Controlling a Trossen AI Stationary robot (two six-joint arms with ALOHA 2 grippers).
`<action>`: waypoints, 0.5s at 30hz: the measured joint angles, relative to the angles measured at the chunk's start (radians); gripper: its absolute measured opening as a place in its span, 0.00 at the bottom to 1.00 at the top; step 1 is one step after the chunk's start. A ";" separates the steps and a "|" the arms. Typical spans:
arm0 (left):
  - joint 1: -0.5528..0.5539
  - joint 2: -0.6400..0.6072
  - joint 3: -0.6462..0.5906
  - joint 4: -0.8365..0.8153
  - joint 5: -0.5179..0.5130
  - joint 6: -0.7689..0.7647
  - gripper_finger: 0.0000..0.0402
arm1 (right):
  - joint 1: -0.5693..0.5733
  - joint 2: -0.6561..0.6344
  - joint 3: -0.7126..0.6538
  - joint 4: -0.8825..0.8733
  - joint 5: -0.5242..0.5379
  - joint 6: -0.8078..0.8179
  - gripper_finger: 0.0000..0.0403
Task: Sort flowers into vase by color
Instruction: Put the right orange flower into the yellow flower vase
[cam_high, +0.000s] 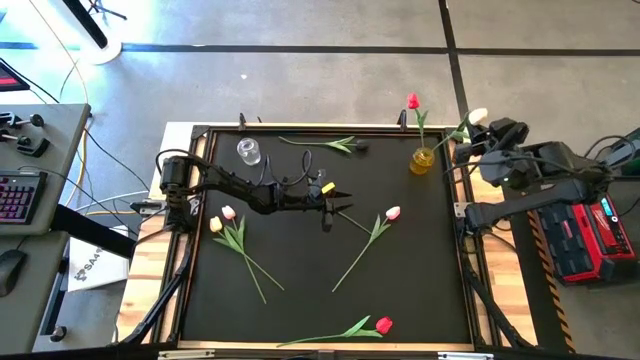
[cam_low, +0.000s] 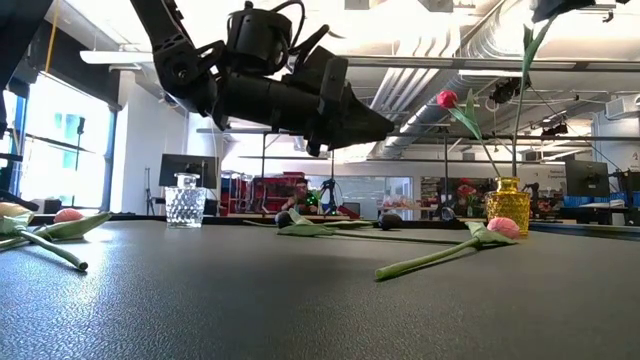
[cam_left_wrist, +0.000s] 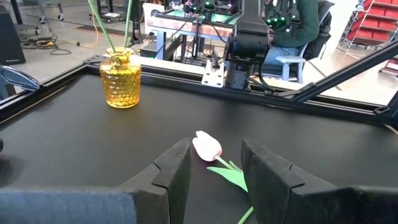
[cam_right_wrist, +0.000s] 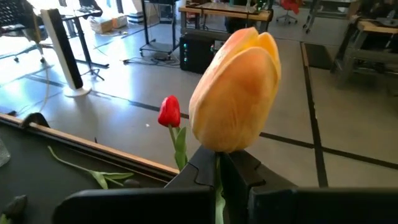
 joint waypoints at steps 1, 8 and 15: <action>0.000 0.000 0.000 0.000 0.000 0.000 0.32 | -0.001 0.002 -0.014 0.000 0.001 0.011 0.00; 0.000 0.000 0.000 -0.013 0.000 0.000 0.32 | -0.069 0.003 -0.075 -0.001 -0.003 0.066 0.00; 0.009 0.000 0.000 -0.013 -0.001 0.000 0.32 | -0.192 0.027 -0.075 0.088 -0.095 -0.093 0.00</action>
